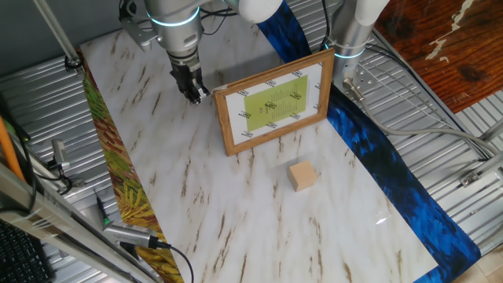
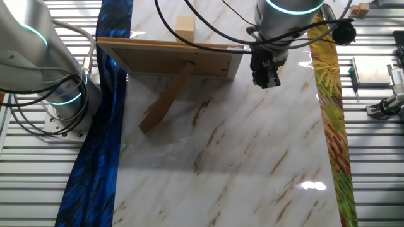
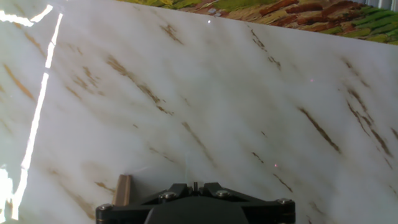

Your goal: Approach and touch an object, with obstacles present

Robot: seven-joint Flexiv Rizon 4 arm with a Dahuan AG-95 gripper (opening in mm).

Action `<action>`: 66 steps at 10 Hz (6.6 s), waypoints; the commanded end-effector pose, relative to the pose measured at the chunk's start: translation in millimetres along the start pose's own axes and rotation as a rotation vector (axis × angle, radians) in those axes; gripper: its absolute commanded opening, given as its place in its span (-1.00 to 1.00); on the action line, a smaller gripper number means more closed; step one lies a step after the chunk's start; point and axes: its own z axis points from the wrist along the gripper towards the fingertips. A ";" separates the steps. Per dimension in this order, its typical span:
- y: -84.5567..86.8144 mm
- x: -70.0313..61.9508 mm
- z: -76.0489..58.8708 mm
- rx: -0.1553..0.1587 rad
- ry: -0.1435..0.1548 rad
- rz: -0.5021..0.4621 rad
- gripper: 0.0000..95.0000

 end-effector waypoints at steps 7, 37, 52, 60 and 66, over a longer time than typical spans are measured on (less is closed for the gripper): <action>-3.2 1.3 -1.8 -0.001 0.001 -0.069 -1.00; -107.5 142.1 79.1 -0.021 0.004 -0.439 -1.00; -101.3 184.8 102.9 -0.044 -0.028 -0.462 -1.00; -123.0 195.9 103.1 -0.025 -0.022 -0.479 -1.00; -123.3 196.1 103.0 -0.009 -0.012 -0.488 -1.00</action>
